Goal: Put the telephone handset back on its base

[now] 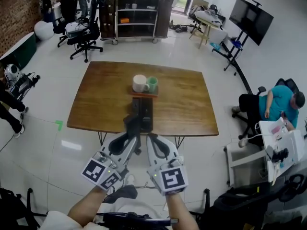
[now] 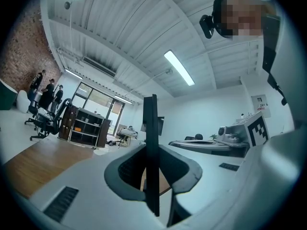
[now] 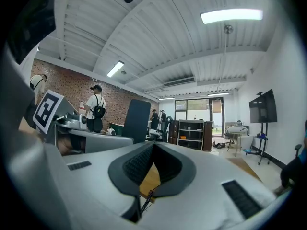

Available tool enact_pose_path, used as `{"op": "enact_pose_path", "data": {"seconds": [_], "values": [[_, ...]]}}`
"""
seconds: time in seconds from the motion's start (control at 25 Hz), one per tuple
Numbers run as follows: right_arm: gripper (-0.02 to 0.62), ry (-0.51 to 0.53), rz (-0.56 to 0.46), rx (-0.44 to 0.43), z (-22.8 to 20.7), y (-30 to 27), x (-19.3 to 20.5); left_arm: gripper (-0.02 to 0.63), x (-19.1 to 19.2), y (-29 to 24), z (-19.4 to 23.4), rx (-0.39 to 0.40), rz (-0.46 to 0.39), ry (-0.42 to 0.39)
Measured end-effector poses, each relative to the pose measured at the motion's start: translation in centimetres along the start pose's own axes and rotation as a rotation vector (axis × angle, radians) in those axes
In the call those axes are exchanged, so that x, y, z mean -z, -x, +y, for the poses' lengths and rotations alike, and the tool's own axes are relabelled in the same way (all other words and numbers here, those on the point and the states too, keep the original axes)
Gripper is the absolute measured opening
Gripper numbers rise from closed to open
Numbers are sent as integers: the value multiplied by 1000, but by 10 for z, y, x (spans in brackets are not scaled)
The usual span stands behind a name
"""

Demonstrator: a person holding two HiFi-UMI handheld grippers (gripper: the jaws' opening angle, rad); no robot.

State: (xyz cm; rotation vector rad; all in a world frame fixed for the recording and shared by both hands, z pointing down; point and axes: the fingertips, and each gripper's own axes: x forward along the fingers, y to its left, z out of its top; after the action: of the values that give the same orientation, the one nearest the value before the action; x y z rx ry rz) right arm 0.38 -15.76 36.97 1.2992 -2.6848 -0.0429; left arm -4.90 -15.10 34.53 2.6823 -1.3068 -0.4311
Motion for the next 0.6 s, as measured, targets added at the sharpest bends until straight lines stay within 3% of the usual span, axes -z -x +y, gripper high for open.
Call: {"op": "enact_pose_path", "data": {"seconds": [0.6], "values": [[0, -33, 17, 28, -37, -65, 17, 72, 31, -48, 59, 26, 70, 64]]}}
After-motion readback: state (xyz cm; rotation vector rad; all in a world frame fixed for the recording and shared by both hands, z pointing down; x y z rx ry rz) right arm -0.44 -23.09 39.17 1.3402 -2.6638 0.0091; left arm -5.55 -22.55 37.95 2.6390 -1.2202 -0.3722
